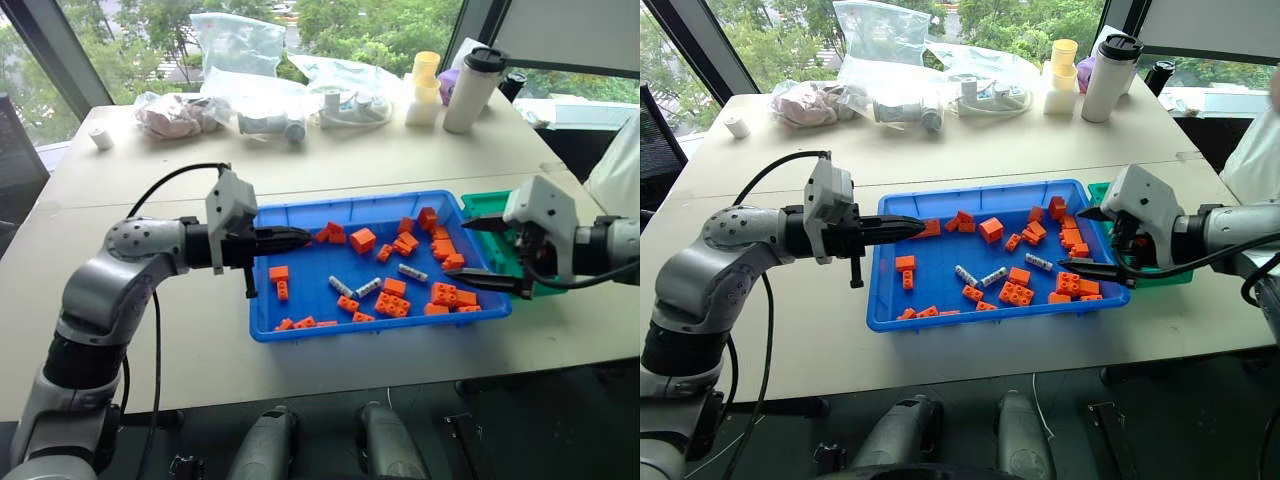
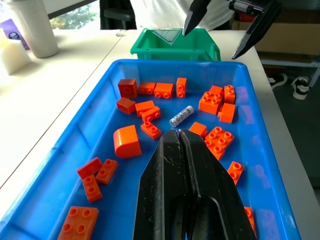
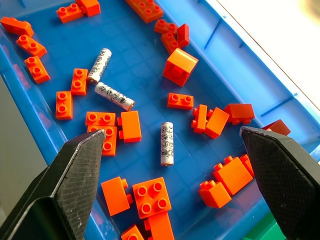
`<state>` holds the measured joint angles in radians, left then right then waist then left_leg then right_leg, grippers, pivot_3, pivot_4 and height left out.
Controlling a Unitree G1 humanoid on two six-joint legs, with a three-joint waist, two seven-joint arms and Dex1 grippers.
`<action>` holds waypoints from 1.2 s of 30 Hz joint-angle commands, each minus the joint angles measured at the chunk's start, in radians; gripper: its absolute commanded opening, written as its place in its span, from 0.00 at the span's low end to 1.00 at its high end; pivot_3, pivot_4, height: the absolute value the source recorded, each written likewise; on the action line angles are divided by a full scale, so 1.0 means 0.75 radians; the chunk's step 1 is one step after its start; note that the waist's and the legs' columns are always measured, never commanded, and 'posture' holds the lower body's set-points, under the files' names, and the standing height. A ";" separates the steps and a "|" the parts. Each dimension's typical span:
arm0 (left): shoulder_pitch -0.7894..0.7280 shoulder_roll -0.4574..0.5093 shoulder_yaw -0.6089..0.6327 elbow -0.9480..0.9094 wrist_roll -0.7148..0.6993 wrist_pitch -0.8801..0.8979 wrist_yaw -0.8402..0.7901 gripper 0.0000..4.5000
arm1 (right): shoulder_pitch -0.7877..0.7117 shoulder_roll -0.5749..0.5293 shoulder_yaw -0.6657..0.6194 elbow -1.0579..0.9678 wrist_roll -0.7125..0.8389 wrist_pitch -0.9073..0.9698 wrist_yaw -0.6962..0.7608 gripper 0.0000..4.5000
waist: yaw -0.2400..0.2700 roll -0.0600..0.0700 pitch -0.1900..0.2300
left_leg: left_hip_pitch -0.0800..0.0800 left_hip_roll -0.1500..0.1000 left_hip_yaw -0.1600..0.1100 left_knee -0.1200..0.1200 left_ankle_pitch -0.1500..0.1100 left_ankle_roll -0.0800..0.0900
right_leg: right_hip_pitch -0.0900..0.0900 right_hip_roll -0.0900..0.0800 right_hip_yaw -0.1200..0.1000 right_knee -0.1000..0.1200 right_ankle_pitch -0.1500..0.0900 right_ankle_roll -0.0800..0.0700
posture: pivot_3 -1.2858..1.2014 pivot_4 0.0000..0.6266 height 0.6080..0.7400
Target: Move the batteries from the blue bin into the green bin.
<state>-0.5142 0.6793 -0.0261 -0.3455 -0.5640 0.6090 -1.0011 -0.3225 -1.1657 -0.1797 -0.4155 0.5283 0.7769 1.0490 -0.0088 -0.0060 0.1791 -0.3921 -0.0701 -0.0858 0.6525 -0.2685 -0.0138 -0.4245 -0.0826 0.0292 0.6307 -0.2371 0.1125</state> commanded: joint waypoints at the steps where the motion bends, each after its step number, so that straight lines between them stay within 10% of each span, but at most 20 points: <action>1: -0.024 0.014 0.022 -0.032 -0.023 0.003 -0.004 0.00 | -0.023 -0.012 -0.016 -0.012 -0.004 -0.025 0.004 0.99 | 0.000 0.000 0.000 | 0.000 0.000 0.000 0.000 0.000 0.000 | 0.000 0.000 0.000 0.000 0.000 0.000 | 0.52 0.24 1.00; 22: -0.032 0.008 0.020 -0.042 -0.028 0.000 0.016 0.00 | -0.157 0.096 0.167 -0.020 -0.018 -0.033 -0.027 0.99 | -0.001 0.000 0.000 | 0.000 0.000 0.000 0.000 0.000 0.000 | 0.000 0.000 0.000 0.000 0.000 0.000 | 0.52 0.24 1.00; 36: 0.007 0.002 0.009 -0.053 -0.004 -0.018 0.036 0.00 | -0.450 0.577 0.633 0.043 -0.139 0.203 -0.267 0.99 | -0.003 0.000 0.000 | 0.000 0.000 -0.001 -0.001 0.000 0.000 | -0.001 0.000 0.000 0.000 0.000 0.000 | 0.52 0.24 1.00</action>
<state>-0.5116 0.6758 -0.0246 -0.3569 -0.5758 0.6167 -0.9790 -0.6321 -0.7599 0.2802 -0.3935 0.4373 0.9111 0.8755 -0.0113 -0.0063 0.1789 -0.3922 -0.0701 -0.0870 0.6518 -0.2684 -0.0141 -0.4257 -0.0824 0.0292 0.6309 -0.2371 0.1124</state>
